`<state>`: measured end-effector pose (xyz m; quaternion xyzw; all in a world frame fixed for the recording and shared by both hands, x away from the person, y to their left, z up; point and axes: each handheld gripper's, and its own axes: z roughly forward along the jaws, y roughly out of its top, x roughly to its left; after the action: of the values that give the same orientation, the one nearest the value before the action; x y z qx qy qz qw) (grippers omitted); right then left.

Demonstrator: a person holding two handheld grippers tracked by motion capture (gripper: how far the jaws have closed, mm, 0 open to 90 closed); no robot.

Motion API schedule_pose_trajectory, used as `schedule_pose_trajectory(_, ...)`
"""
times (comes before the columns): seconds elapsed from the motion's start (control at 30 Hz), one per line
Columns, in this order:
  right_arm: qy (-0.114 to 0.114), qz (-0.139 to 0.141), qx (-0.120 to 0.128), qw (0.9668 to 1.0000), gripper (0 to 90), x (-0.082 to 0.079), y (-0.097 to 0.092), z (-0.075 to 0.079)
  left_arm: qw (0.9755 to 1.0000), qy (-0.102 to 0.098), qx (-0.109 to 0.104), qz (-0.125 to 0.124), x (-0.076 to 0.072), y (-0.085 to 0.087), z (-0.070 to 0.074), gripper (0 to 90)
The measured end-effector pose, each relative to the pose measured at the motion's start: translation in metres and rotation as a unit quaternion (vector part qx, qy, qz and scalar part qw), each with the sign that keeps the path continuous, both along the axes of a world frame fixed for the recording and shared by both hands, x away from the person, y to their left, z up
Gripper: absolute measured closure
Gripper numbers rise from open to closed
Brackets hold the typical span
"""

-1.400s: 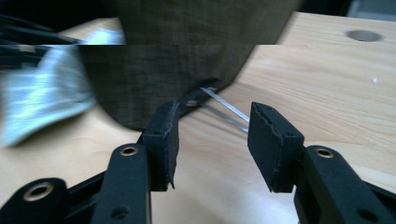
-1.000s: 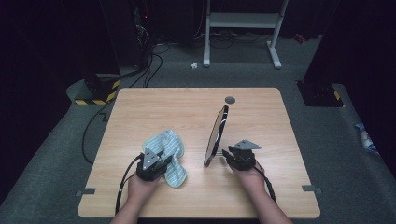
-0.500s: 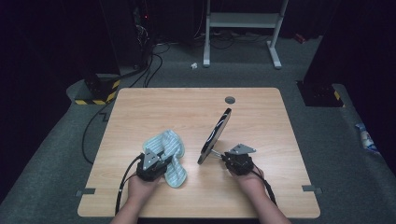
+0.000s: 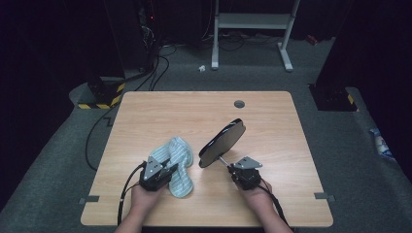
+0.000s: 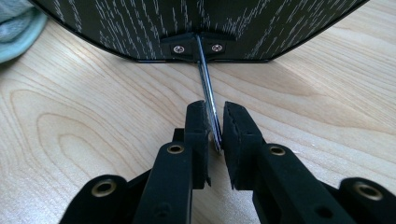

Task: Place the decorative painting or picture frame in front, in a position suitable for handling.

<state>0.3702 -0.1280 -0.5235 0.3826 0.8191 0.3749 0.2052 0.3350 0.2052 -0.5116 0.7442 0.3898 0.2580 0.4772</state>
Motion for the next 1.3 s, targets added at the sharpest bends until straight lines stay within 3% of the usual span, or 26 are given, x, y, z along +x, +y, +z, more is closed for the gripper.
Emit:
schedule_pose_trajectory(0.3, -0.006, 0.001, 0.012, 0.9999, 74.3, 0.002, -0.002, 0.001, 0.9987, -0.032, -0.033, -0.022, -0.024, -0.004, 0.022, 65.9)
schedule_pose_trajectory(0.53, -0.01, 0.006, 0.005, 0.9999, 78.1, 0.002, 0.0, 0.0, 0.9963, -0.058, -0.053, -0.033, -0.038, -0.007, 0.037, 65.9)
schedule_pose_trajectory(0.8, -0.009, 0.005, 0.004, 0.9999, 80.7, 0.002, 0.0, 0.0, 0.9904, -0.094, -0.093, -0.04, -0.049, -0.011, 0.061, 66.6)
schedule_pose_trajectory(0.9, -0.009, 0.003, 0.004, 0.9999, 85.0, 0.002, 0.0, 0.0, 0.9885, -0.113, -0.091, -0.041, -0.052, -0.018, 0.077, 66.8)
schedule_pose_trajectory(1.03, -0.009, 0.004, 0.004, 0.9999, 85.6, 0.002, 0.0, 0.0, 0.9838, -0.135, -0.11, -0.043, -0.054, -0.029, 0.095, 66.8)
schedule_pose_trajectory(1.13, -0.009, 0.004, 0.006, 0.9999, 85.7, 0.002, 0.0, 0.0, 0.9825, -0.148, -0.101, -0.05, -0.051, -0.043, 0.105, 66.8)
schedule_pose_trajectory(1.3, -0.01, 0.005, 0.004, 0.9999, 85.7, 0.002, 0.0, 0.0, 0.9833, -0.152, -0.079, -0.061, -0.04, -0.066, 0.115, 66.7)
